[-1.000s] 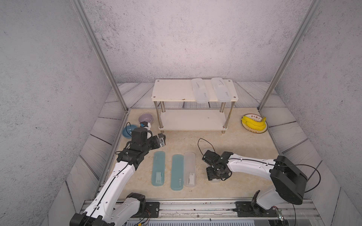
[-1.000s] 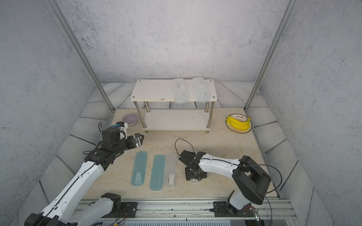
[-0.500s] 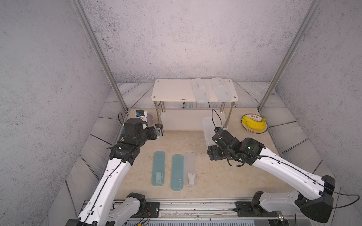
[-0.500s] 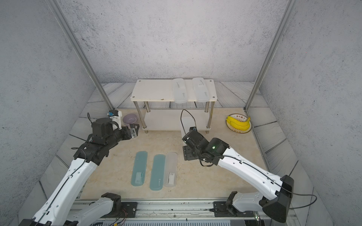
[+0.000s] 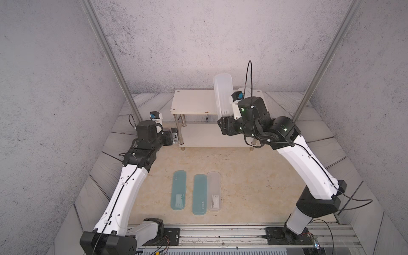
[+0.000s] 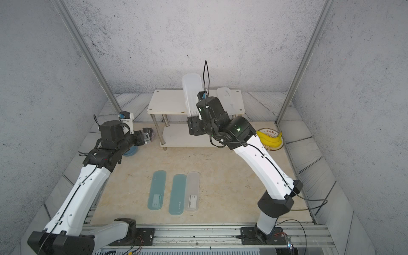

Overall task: Place the pencil cases on the shelf according to color
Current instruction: Place the pencil case on the shelf.

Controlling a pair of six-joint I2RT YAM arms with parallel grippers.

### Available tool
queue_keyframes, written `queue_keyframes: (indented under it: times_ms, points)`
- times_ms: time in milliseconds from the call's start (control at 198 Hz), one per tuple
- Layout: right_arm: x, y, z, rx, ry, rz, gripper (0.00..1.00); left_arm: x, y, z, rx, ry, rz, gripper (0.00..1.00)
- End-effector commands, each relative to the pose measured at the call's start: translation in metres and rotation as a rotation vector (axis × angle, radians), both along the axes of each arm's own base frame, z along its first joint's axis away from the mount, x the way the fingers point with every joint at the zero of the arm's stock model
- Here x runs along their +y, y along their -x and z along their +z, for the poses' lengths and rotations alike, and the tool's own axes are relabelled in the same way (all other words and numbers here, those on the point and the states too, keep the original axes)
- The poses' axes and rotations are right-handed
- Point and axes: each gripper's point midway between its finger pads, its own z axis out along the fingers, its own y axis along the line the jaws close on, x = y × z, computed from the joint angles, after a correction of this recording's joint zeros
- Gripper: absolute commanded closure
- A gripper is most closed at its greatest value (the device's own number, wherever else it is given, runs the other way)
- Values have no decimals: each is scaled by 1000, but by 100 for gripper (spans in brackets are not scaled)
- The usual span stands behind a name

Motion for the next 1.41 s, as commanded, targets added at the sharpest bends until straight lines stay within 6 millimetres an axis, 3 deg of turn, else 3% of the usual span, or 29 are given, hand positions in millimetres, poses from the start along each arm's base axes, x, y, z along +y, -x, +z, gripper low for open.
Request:
queue_keyframes:
  times_ms: [0, 373, 742, 893, 1160, 1403]
  points:
    - [-4, -11, 14, -48, 27, 17, 48, -2, -3, 3, -48, -5, -22, 1]
    - [30, -57, 24, -168, -76, 50, 46, -6, -12, -17, -15, 2, -38, 1]
    - [69, -112, -10, -221, -69, 9, 46, -4, -13, -25, -5, 41, -27, 1]
    - [78, -123, -20, -210, -86, -7, 45, -5, -13, -26, -4, 62, -35, 1]
    - [63, -139, -26, -219, -73, -107, 44, -5, -13, -26, 1, 92, -39, 1]
    - [62, -148, -33, -215, -67, -118, 41, -5, -12, -26, 1, 104, -43, 1]
